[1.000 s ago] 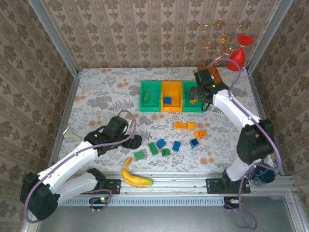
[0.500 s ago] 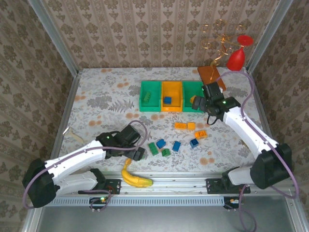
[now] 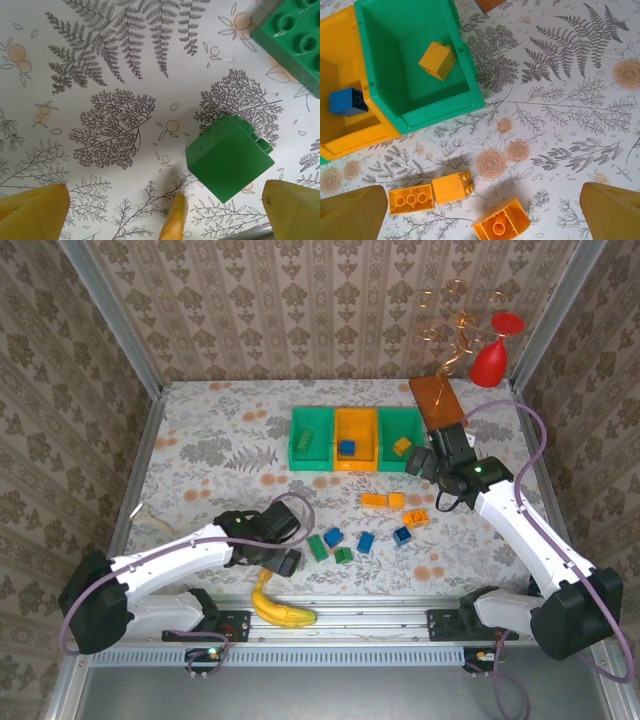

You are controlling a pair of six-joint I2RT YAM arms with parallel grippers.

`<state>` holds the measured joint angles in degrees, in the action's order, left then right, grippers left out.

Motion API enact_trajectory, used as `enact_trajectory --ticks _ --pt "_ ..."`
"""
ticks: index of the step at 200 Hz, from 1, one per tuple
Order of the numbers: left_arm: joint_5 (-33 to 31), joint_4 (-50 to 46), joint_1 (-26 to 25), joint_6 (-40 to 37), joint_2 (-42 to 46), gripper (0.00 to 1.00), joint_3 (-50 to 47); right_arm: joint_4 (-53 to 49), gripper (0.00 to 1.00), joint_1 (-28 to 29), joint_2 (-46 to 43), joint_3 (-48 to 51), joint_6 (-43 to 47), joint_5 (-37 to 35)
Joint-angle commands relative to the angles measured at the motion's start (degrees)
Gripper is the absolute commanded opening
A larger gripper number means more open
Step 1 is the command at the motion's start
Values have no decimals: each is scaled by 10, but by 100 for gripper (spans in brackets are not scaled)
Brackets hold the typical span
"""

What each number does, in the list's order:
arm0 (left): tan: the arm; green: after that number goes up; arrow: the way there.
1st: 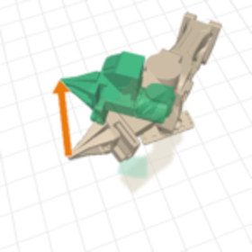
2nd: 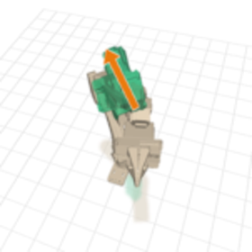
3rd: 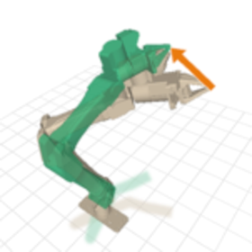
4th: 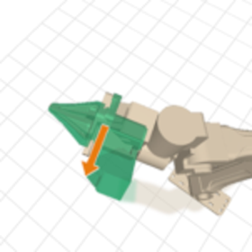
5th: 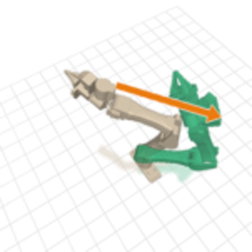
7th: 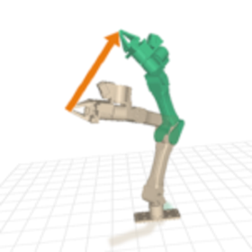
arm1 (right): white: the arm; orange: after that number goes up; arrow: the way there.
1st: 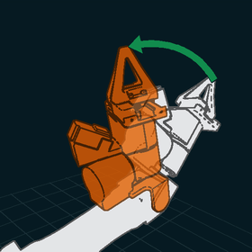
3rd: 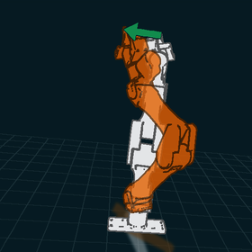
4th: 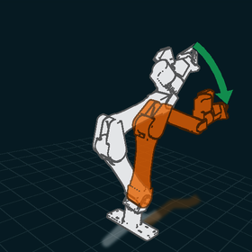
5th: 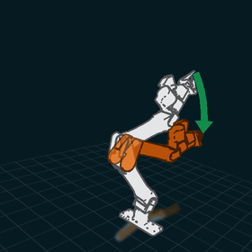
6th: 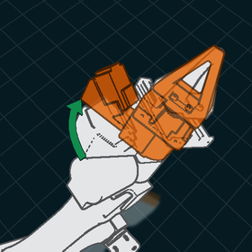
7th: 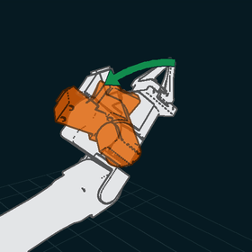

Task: Sort the legos into containers by color
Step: Pick up the lego from the middle-left of the table.

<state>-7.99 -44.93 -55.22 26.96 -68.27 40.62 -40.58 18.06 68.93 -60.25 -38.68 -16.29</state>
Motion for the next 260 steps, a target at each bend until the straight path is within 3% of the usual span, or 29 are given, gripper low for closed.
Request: enact_trajectory --ticks 1,27,75,123,260 --pt "18 3 -10 -14 -23 100 18 -14 100 4 -10 5 -16 -18" --pt "19 10 -11 -18 -49 99 24 -9 100 3 -9 7 -19 -20" --pt "0 37 -10 -19 -95 90 34 -6 100 3 -3 8 -19 -18" --pt "-11 54 0 -17 -126 75 34 -4 100 3 -2 10 -18 -18" --pt "56 122 61 1 -122 36 -25 -1 100 3 -2 12 -21 -18"
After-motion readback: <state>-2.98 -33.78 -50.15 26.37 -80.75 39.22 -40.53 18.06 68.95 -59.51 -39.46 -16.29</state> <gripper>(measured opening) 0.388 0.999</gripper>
